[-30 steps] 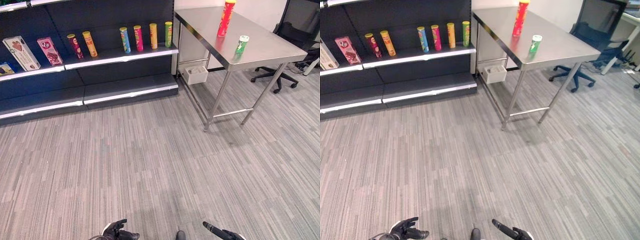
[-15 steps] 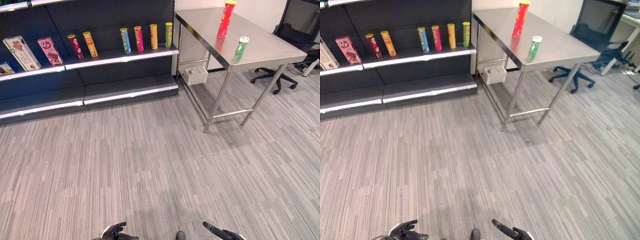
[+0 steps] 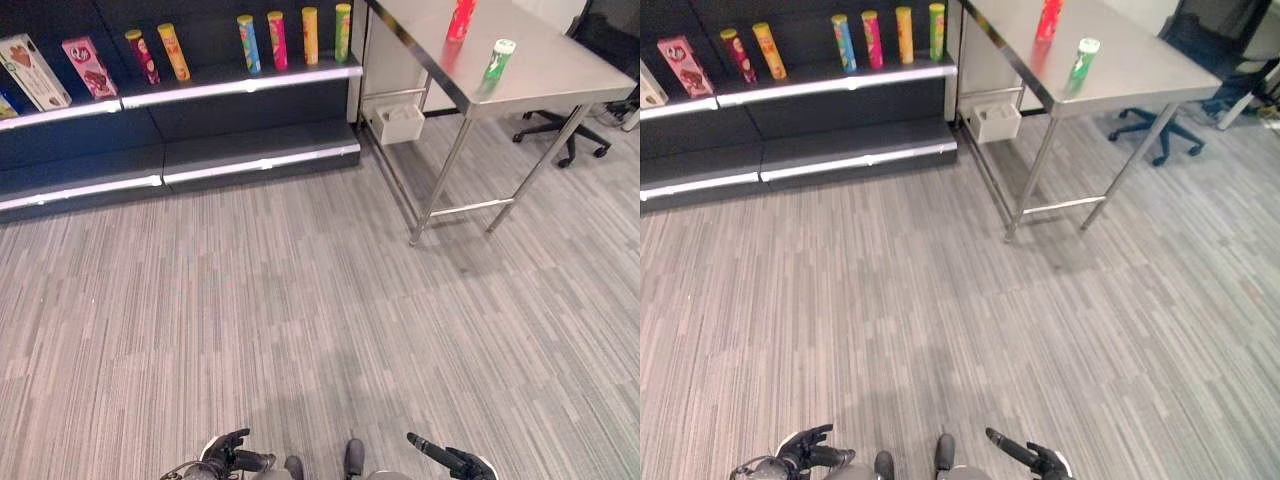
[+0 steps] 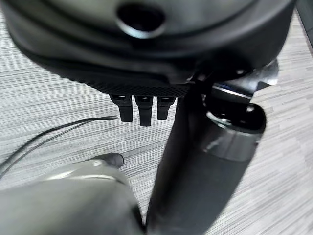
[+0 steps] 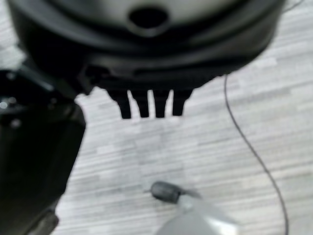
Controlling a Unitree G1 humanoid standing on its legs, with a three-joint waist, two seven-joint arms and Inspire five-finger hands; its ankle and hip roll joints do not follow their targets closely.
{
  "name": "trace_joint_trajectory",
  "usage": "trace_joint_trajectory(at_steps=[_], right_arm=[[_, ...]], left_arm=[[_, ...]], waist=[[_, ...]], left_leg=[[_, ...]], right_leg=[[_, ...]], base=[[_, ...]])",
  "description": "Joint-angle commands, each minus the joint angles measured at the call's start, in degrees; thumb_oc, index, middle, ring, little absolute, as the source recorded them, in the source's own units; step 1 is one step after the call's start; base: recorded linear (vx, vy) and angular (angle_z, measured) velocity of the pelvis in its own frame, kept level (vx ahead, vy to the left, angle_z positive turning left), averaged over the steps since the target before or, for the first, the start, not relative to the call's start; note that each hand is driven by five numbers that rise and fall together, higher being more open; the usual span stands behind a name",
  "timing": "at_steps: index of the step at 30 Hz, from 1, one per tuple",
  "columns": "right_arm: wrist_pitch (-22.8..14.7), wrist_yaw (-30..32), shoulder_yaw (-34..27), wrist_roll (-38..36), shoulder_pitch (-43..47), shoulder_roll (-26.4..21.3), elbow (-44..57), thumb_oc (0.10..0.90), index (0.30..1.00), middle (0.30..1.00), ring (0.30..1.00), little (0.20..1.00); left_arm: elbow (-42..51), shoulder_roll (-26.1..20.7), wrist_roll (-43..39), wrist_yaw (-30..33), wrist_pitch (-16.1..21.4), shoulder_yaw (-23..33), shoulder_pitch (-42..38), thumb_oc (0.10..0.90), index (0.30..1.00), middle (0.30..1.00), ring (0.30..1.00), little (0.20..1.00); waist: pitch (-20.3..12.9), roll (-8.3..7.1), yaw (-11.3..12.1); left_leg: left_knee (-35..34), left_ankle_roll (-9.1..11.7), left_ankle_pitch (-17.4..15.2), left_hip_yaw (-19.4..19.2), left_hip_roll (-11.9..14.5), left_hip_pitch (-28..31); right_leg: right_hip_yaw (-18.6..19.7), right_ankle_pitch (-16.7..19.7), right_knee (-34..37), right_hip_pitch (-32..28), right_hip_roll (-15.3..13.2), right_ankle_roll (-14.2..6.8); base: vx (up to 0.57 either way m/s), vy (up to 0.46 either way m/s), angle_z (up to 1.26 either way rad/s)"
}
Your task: Put the goods on the table back onto the shelves and tidy them up.
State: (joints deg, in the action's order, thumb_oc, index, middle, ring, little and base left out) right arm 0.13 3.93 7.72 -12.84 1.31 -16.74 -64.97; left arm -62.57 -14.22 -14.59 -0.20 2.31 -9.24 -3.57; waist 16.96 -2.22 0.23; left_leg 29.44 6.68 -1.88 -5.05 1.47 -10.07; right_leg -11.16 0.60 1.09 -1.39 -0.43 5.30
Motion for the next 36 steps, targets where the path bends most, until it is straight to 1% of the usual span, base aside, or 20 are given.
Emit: trace_joint_trajectory(at_steps=[1,2,4,5,10,13,15,18,19,22,23,24,26,27,28,29,30,31,32,36], right_arm=[[-1.8,1.3,1.4,-2.1,-0.4,-4.3,0.7,0.800,0.900,0.900,0.900,0.900],[-2.0,1.4,1.3,-2.3,-0.3,-4.3,1.0,0.800,0.900,0.900,0.900,0.900],[-2.3,2.0,1.8,-2.3,0.5,-4.7,2.4,0.800,0.900,0.900,0.900,0.900],[-2.3,2.2,1.8,-2.3,0.6,-4.7,2.5,0.800,0.900,0.900,0.900,0.900],[-2.4,1.1,2.8,-0.9,0.5,-4.2,4.0,0.800,0.900,0.900,0.900,0.900],[-2.2,0.6,2.8,-0.4,0.5,-3.8,4.1,0.800,0.900,0.900,0.900,0.900],[-2.0,-0.3,2.8,0.3,0.5,-3.3,4.3,0.800,0.900,0.900,0.900,0.900],[-2.0,-0.7,1.8,-0.2,1.1,-3.5,4.3,0.800,0.900,0.900,0.900,0.900],[-2.0,-0.7,1.8,-0.2,1.1,-3.5,4.3,0.800,0.900,0.900,0.900,0.900],[-1.9,-0.1,1.0,-0.4,1.2,-3.3,5.1,0.800,0.900,0.900,0.900,0.900],[-1.7,0.0,0.8,-0.2,0.9,-3.0,4.9,0.800,0.900,0.900,0.900,0.900],[-1.7,0.0,0.9,-0.2,0.9,-3.0,4.9,0.800,0.900,0.900,0.900,0.900],[-1.7,0.2,0.6,-0.5,0.6,-3.1,4.7,0.800,0.900,0.900,0.900,0.900],[-1.6,0.2,0.6,-0.5,0.6,-3.1,4.7,0.800,0.900,0.900,0.900,0.900],[-1.5,0.3,0.7,-0.6,1.0,-3.2,4.5,0.800,0.900,0.900,0.900,0.900],[-1.5,0.3,0.6,-0.6,1.0,-3.2,4.5,0.800,0.900,0.900,0.900,0.900],[-1.5,0.6,0.4,-0.9,1.2,-3.2,4.3,0.800,0.900,0.900,0.900,0.900],[-1.5,0.6,0.4,-1.0,1.2,-3.2,4.3,0.800,0.900,0.900,0.900,0.900],[-1.3,0.5,0.1,-1.0,1.1,-2.9,3.7,0.800,0.900,0.900,0.900,0.900],[-1.2,-0.4,1.0,0.5,0.3,-2.9,3.5,0.800,0.900,0.900,0.900,0.900]], left_arm=[[-1.4,-0.6,0.3,0.9,0.1,-2.7,0.3,0.800,0.900,0.900,0.900,0.900],[-1.7,-0.2,0.7,0.8,0.2,-2.8,0.7,0.800,0.900,0.900,0.900,0.900],[-1.8,-0.5,1.4,0.7,0.3,-3.0,0.9,0.800,0.900,0.900,0.900,0.900],[-1.8,-0.6,1.5,0.7,0.2,-3.0,0.9,0.800,0.900,0.900,0.900,0.900],[-3.0,-1.2,2.7,0.6,0.3,-1.4,2.6,0.800,0.900,0.900,0.900,0.900],[-3.4,-1.7,3.2,0.6,0.3,-0.4,3.2,0.800,0.900,0.900,0.900,0.900],[-3.4,-2.6,3.1,0.5,0.3,0.4,3.3,0.800,0.900,0.900,0.900,0.900],[-3.0,-3.3,3.5,0.5,0.1,0.3,2.4,0.800,0.900,0.900,0.900,0.900],[-3.0,-3.3,3.5,0.5,0.1,0.3,2.4,0.800,0.900,0.900,0.900,0.900],[-1.7,-4.1,3.1,1.2,0.1,0.1,1.6,0.800,0.900,0.900,0.900,0.900],[-0.8,-4.5,3.0,1.2,0.0,0.0,1.2,0.800,0.900,0.900,0.900,0.900],[-0.8,-4.5,2.9,1.2,0.0,0.0,1.2,0.800,0.900,0.900,0.900,0.900],[0.4,-4.5,2.4,1.5,0.4,-0.4,0.0,0.800,0.900,0.900,0.900,0.900],[0.4,-4.5,2.4,1.5,0.4,-0.4,0.0,0.800,0.900,0.900,0.900,0.900],[0.8,-4.4,2.1,1.7,0.9,-1.1,-0.7,0.800,0.900,0.900,0.900,0.900],[0.8,-4.4,2.1,1.7,0.9,-1.1,-0.7,0.800,0.900,0.900,0.900,0.900],[0.8,-4.3,2.1,1.8,1.1,-1.4,-1.5,0.800,0.900,0.900,0.900,0.900],[0.8,-4.3,2.1,1.8,1.1,-1.4,-1.5,0.800,0.900,0.900,0.900,0.900],[0.7,-3.9,2.8,1.5,1.3,-1.4,-2.1,0.800,0.900,0.900,0.900,0.900],[0.3,-3.2,4.1,0.7,1.5,-1.7,-1.2,0.800,0.900,0.900,0.900,0.900]], waist=[[-2.4,0.26,-0.3],[-3.3,0.33,0.3],[-3.6,1.45,2.1],[-3.7,1.43,2.6],[-6.2,1.93,4.2],[-7.8,0.78,4.6],[-9.2,-0.31,5.2],[-7.9,-0.63,4.6],[-8.0,-0.48,4.7],[-6.0,1.12,3.2],[-5.6,2.26,2.7],[-5.5,2.10,2.7],[-4.8,2.74,1.4],[-4.9,2.93,1.4],[-4.4,2.53,0.7],[-4.5,2.67,0.7],[-3.9,1.66,-0.4],[-4.0,1.64,-0.4],[-3.7,1.17,-1.7],[-4.1,0.29,-2.3]], left_leg=[[-9.0,-2.8,2.9,2.2,0.6,-1.0],[-14.8,-3.2,3.9,1.4,0.2,-2.7],[-27.0,-2.1,11.2,0.5,1.7,-7.0],[-29.9,-1.8,12.3,0.2,1.8,-7.6],[-34.0,-1.5,16.3,0.2,2.1,-6.2],[-33.5,-2.3,15.8,-0.4,1.2,-4.5],[-33.2,-4.4,13.3,-2.1,-0.3,-1.7],[-32.5,-6.9,9.9,-3.5,-2.2,1.9],[-32.5,-6.9,10.0,-3.6,-2.0,1.8],[-33.0,-8.9,7.4,-4.6,-2.3,6.6],[-33.6,-9.3,5.9,-4.8,-1.8,9.3],[-33.6,-9.3,5.9,-4.8,-2.0,9.3],[-34.2,-8.4,3.6,-4.6,-1.6,12.5],[-34.3,-8.3,3.6,-4.5,-1.4,12.5],[-34.4,-7.3,2.2,-4.3,-1.3,14.0],[-34.4,-7.3,2.2,-4.3,-1.1,13.9],[-34.4,-6.3,0.3,-3.2,-1.8,16.0],[-34.4,-6.3,0.4,-3.2,-1.8,15.9],[-34.4,-5.3,-1.3,-2.2,-1.7,17.9],[-34.4,-4.4,-4.0,-0.7,-1.4,21.4]], right_leg=[[0.4,-2.3,2.4,-6.2,-0.9,-7.8],[0.7,-2.8,3.7,-7.0,-0.4,-8.6],[1.8,-5.1,3.9,-9.1,1.1,-8.8],[2.3,-5.6,3.9,-9.8,1.2,-8.9],[7.0,-8.5,3.9,-13.8,1.6,-9.4],[7.9,-8.8,3.2,-15.0,-0.2,-10.2],[7.8,-8.5,-4.8,-13.0,-3.3,-12.4],[7.4,-0.1,-21.2,-6.5,-5.8,-15.7],[7.5,0.0,-21.1,-6.4,-5.6,-15.7],[3.8,7.4,-34.7,0.1,-8.0,-16.1],[0.6,7.1,-38.2,3.3,-10.2,-15.8],[0.6,6.9,-38.4,3.3,-10.4,-15.8],[-4.3,1.2,-29.8,6.3,-13.0,-14.2],[-4.4,1.5,-29.4,6.2,-12.7,-14.1],[-5.6,1.3,-17.8,7.7,-13.1,-14.3],[-5.8,1.7,-17.3,7.5,-12.8,-14.2],[-4.0,5.5,-4.8,9.3,-11.9,-15.8],[-4.0,5.8,-4.4,9.3,-11.9,-15.8],[-2.6,10.0,3.6,12.5,-11.6,-18.2],[-3.3,12.7,3.9,12.4,-11.9,-18.5]], base=[[0.26,0.009,-0.05],[0.31,0.035,-0.06],[0.45,0.078,0.08],[0.44,0.087,0.18],[0.36,0.140,-0.52],[0.27,0.134,-0.81],[0.42,0.269,-0.52],[0.20,0.187,-0.33],[0.08,0.120,-0.18],[0.13,0.164,0.06],[0.20,0.155,0.11],[0.35,0.113,-0.02],[0.28,-0.011,-0.27],[0.27,-0.131,-0.39],[0.18,-0.100,-0.27],[0.41,-0.224,-0.14],[0.22,-0.127,-0.10],[0.45,-0.236,-0.09],[0.34,-0.162,0.16],[0.35,-0.202,0.26]])
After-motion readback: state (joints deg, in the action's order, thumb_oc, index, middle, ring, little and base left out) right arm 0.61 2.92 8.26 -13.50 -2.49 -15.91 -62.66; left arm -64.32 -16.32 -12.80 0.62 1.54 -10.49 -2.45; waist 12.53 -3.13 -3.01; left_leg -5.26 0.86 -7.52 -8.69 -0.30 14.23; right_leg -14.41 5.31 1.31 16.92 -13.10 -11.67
